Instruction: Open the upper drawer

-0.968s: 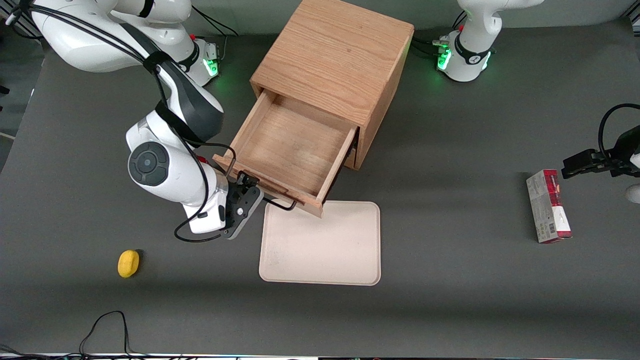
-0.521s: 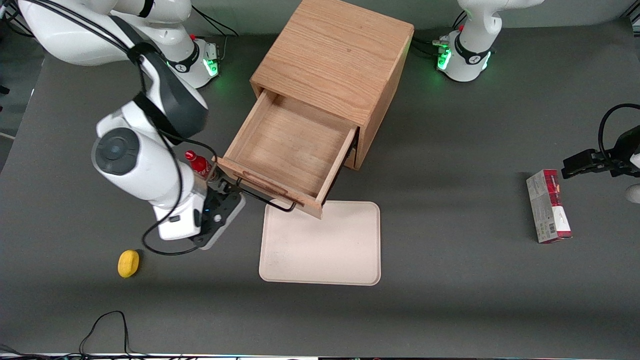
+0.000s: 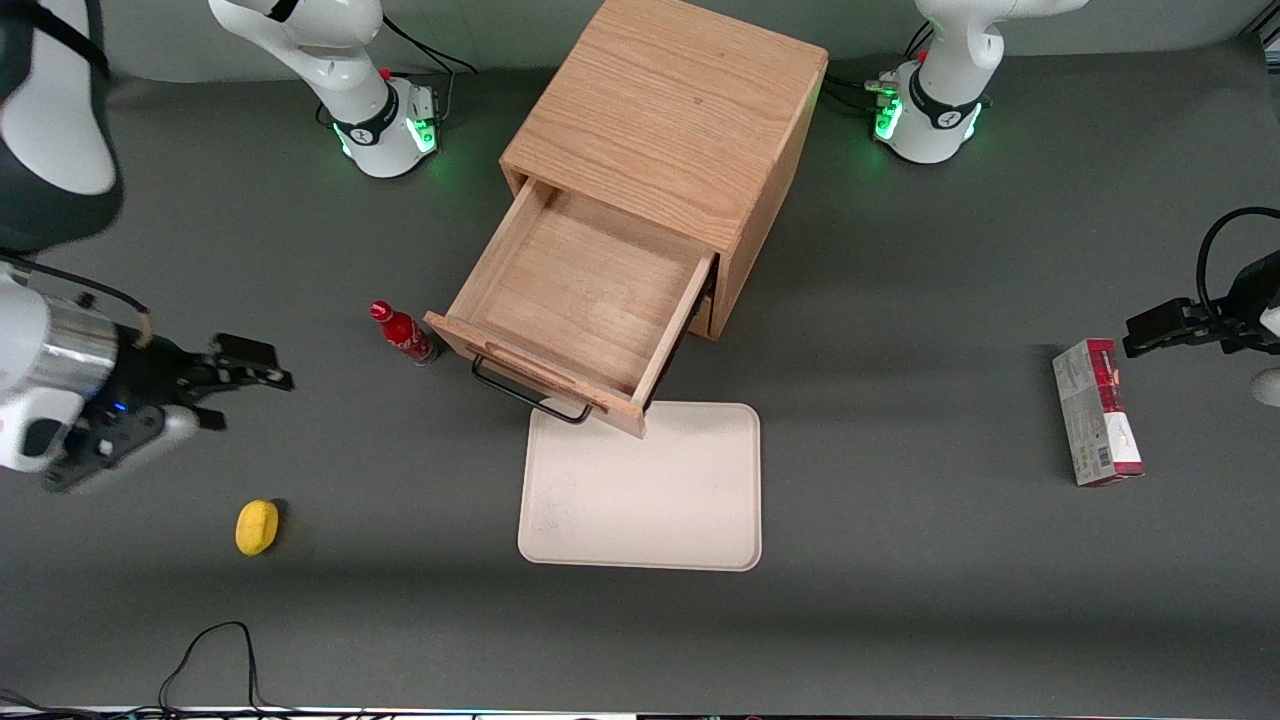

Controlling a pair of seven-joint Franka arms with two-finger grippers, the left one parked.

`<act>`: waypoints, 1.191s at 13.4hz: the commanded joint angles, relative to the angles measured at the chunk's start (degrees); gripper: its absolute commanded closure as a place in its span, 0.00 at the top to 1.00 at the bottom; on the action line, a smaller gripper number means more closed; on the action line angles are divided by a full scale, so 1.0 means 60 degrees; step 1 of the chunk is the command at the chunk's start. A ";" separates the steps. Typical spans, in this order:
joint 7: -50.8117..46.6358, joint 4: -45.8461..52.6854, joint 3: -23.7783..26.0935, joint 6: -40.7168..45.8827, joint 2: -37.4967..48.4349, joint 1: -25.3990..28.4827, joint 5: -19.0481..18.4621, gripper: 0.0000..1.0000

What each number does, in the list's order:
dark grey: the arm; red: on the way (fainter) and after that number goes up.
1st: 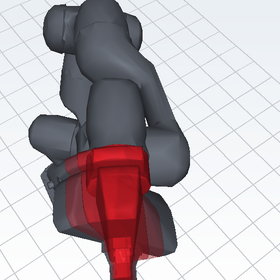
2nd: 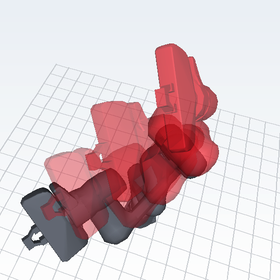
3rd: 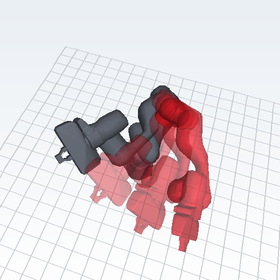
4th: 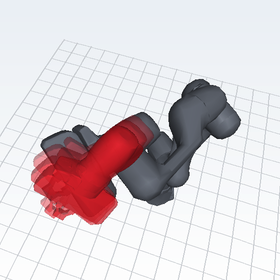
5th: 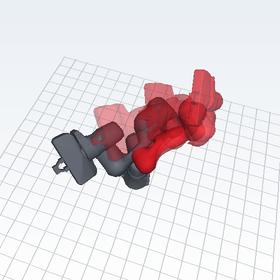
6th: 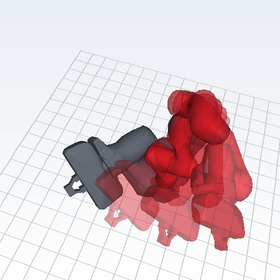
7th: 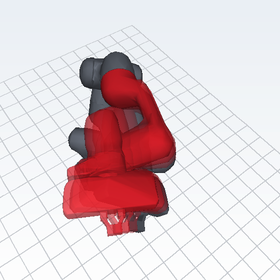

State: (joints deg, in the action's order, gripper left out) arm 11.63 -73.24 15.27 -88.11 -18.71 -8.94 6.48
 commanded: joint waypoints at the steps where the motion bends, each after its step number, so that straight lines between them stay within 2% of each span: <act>1: -0.1554 -0.3034 -0.0406 -0.0459 0.2655 0.0245 -0.0300 1.00; 3: -0.3043 -0.4923 -0.0392 -0.1393 0.4398 0.0245 -0.0347 1.00; 5: -0.3637 -0.5576 -0.0304 -0.1312 0.5283 0.0259 -0.0391 1.00; 7: -0.3653 -0.5475 -0.0333 -0.1003 0.5199 0.0230 -0.0405 1.00; 10: -0.3667 -0.5080 -0.0318 -0.0974 0.4759 0.0230 -0.1179 1.00; 16: -0.3653 -0.4947 -0.0406 -0.0885 0.4641 0.0215 -0.1197 1.00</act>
